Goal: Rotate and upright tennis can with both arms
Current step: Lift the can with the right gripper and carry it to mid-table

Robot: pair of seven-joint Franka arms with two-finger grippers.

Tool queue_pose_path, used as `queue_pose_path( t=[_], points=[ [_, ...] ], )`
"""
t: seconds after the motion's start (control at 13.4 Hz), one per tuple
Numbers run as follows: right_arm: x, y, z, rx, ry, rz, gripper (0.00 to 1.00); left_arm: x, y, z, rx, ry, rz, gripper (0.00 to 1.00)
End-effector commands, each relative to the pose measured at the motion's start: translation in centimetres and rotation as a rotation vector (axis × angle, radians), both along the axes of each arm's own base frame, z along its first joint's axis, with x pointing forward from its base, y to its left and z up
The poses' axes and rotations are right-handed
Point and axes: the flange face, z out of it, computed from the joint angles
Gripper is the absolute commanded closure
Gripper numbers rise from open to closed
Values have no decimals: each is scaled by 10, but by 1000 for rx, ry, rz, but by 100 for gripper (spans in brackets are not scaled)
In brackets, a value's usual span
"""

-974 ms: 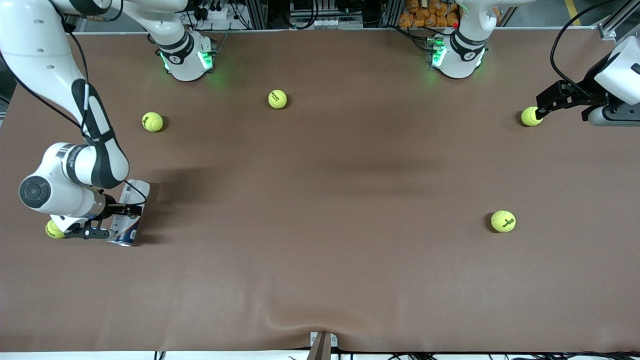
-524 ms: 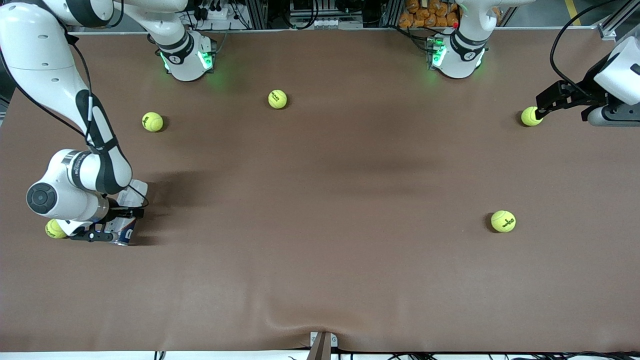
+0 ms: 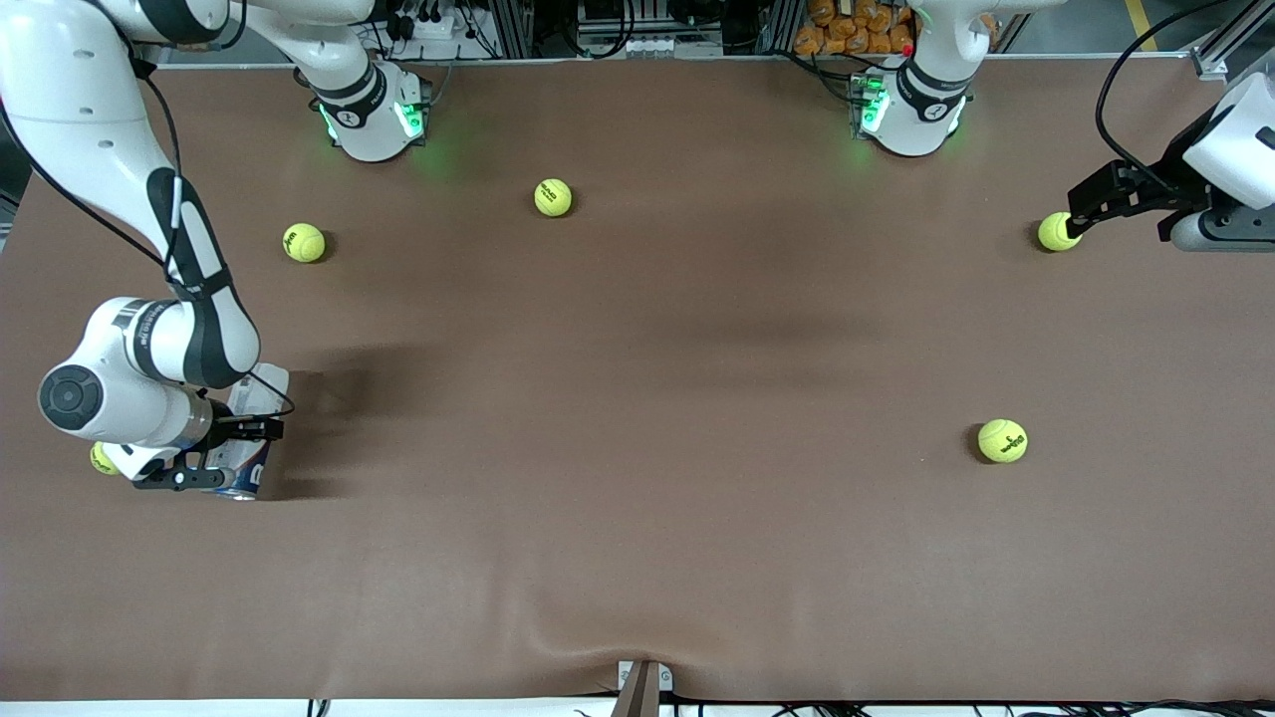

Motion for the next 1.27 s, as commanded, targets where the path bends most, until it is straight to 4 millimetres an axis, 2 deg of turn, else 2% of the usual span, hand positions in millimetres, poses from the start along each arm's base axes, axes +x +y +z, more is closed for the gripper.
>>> queue_pose_path(
  t=[0.0, 0.22, 0.3, 0.67, 0.82, 1.2],
  points=[
    [19, 61, 53, 6, 2, 107, 45, -4, 1, 6, -2, -12, 3, 0],
    [25, 147, 100, 7, 19, 241, 44, -3, 2, 5, -2, -9, 4, 0],
    [24, 181, 109, 7, 7, 288, 41, -3, 2, 6, -2, -11, 6, 0],
    [-8, 349, 122, 2, -67, 554, 41, 0, 3, 0, 0, 0, 7, 0],
    [-27, 413, 116, 10, -126, 654, 41, -1, 4, -1, 2, 1, 9, 0],
    [-61, 508, 72, 42, -257, 888, 40, 0, 14, 1, 0, -2, 27, 0]
  ],
)
